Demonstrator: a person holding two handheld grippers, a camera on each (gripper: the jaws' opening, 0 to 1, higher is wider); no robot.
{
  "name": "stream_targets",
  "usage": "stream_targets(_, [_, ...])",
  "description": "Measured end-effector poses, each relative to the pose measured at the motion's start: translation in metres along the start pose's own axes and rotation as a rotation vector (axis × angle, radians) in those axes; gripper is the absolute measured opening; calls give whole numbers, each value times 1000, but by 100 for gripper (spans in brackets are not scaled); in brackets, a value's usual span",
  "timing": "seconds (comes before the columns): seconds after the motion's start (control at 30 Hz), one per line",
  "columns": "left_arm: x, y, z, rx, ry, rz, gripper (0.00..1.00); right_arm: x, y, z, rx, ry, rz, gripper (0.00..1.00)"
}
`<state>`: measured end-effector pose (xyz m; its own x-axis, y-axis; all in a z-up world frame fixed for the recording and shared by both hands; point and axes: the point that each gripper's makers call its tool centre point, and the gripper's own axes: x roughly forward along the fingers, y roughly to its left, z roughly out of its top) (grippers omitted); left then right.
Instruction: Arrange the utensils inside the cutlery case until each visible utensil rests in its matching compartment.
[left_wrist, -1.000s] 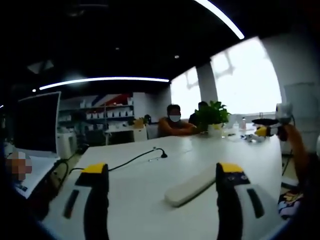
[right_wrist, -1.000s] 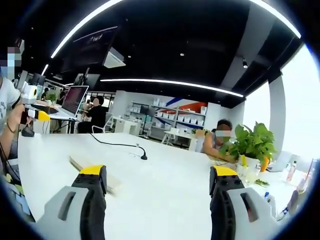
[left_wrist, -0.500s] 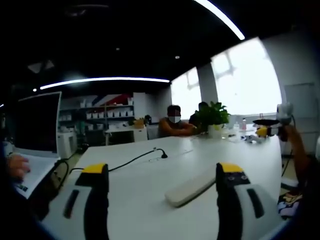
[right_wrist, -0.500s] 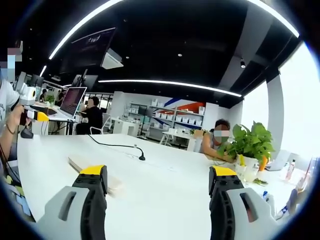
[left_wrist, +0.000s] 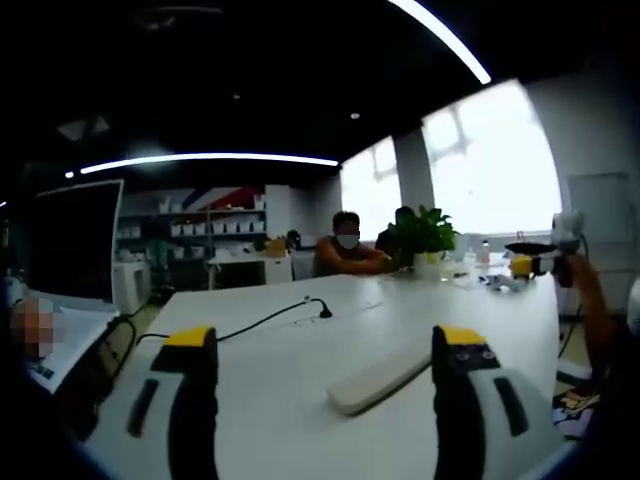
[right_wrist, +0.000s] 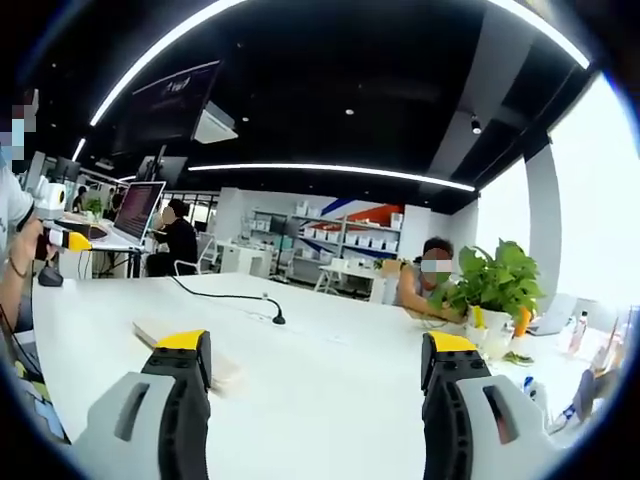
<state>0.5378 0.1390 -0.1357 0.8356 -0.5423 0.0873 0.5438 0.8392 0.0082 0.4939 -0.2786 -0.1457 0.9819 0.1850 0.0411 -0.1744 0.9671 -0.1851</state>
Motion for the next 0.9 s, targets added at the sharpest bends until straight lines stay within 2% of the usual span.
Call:
stream_targets(0.1, [-1, 1, -2, 7, 12, 1, 89, 0, -2, -2, 6, -2, -8, 88])
stream_targets(0.23, [-2, -1, -4, 12, 23, -2, 90, 1, 2, -2, 35, -7, 19, 88])
stream_targets(0.37, [-2, -5, -1, 43, 4, -16, 90, 2, 4, -5, 14, 11, 19, 90])
stream_targets(0.53, [-1, -6, -1, 54, 8, -19, 92, 3, -1, -6, 42, 8, -12, 93])
stream_targets(0.9, [0, -3, -4, 86, 24, -6, 100, 4, 0, -11, 20, 32, -13, 99])
